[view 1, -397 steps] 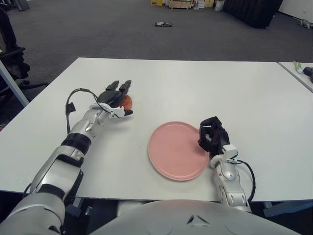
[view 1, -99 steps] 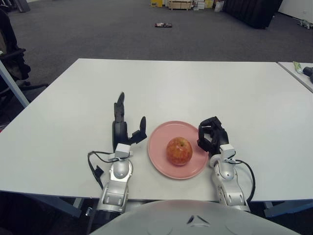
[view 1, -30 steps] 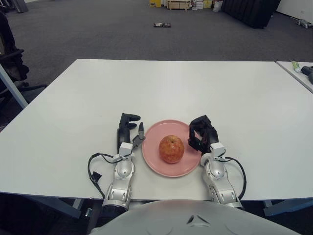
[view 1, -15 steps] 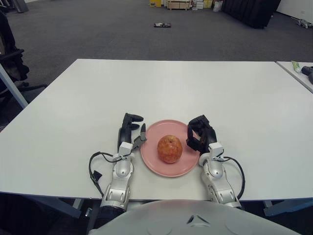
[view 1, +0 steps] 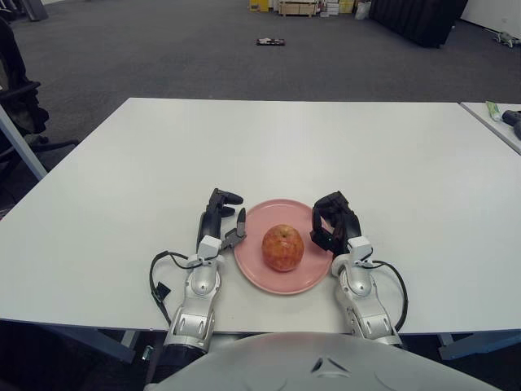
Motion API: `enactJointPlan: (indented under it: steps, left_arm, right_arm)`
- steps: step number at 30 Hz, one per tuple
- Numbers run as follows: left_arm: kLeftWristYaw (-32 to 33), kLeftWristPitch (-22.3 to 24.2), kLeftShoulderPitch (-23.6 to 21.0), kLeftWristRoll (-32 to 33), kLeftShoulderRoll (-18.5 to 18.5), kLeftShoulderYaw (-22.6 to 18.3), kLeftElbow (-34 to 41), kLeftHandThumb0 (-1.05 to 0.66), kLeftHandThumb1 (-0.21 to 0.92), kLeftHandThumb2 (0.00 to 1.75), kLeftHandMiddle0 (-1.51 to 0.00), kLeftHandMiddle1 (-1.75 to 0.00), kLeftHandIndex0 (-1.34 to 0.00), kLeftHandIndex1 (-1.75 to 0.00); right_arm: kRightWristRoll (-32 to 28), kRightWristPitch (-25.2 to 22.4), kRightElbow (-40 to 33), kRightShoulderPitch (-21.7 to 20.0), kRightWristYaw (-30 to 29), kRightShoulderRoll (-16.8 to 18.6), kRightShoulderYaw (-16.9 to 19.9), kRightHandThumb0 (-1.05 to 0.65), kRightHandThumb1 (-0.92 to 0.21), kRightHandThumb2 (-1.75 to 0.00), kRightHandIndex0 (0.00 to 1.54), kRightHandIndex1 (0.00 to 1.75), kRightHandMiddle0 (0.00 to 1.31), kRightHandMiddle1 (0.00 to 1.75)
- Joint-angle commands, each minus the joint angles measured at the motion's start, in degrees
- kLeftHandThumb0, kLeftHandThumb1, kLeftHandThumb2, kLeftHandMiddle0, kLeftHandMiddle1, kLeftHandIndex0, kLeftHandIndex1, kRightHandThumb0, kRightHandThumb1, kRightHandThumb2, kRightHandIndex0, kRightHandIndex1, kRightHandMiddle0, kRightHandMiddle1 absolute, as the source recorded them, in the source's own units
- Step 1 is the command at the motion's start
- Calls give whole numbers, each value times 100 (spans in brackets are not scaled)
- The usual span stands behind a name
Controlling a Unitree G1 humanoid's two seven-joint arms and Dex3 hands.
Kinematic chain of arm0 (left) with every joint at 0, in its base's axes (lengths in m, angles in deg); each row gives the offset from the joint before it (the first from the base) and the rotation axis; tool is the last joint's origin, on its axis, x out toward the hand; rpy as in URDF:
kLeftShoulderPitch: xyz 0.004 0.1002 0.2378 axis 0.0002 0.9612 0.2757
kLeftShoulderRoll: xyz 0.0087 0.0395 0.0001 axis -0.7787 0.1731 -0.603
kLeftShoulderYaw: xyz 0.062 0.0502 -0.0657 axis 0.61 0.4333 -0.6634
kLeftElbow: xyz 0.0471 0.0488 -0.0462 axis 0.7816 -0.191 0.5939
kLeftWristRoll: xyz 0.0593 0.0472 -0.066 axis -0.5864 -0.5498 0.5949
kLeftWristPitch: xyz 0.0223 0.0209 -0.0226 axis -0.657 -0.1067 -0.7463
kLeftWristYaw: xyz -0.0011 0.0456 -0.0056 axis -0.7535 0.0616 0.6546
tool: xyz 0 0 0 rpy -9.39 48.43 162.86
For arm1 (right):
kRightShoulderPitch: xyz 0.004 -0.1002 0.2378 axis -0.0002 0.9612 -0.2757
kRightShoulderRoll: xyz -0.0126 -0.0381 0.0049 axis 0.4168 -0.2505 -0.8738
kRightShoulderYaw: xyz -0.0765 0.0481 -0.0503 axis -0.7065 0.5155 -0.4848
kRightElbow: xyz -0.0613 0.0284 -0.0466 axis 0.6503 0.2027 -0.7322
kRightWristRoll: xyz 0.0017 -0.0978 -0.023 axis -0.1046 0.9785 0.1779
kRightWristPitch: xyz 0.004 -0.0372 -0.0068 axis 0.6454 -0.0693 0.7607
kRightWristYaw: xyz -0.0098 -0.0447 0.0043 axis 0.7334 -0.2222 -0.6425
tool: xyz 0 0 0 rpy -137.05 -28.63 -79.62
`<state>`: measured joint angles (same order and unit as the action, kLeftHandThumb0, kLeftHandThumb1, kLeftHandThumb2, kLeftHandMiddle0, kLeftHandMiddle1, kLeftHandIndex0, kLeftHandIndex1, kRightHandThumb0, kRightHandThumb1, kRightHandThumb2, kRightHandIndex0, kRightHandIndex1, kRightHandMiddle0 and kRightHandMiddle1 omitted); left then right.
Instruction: Put the apple into the plate.
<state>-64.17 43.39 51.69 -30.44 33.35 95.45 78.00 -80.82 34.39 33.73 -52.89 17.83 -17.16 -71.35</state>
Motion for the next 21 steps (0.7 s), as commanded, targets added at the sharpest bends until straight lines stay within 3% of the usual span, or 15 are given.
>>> enactJointPlan:
  steps: [1,6,21]
  left_arm:
    - [-208,379,114,163,-18,0,-22,-40,62,95,-73,-175,-38,-175]
    - [-376,606,124,334,-46,-19,111,-40,61,96,-71,-175,-39,-175]
    - [-766,487,95,678,-228,-28,154,-40,60,97,-74,-175,-40,-175]
  right_arm:
    - [-86,30,-24,88,-102,327,130,-39,-63,-93,62,149,37,175]
    - [23,101,-3,93,-157,262,199,-39,-63,-92,62,151,37,175]
    - [263,47,117,104,-167,82,441,-39,-64,-91,55,162,36,175]
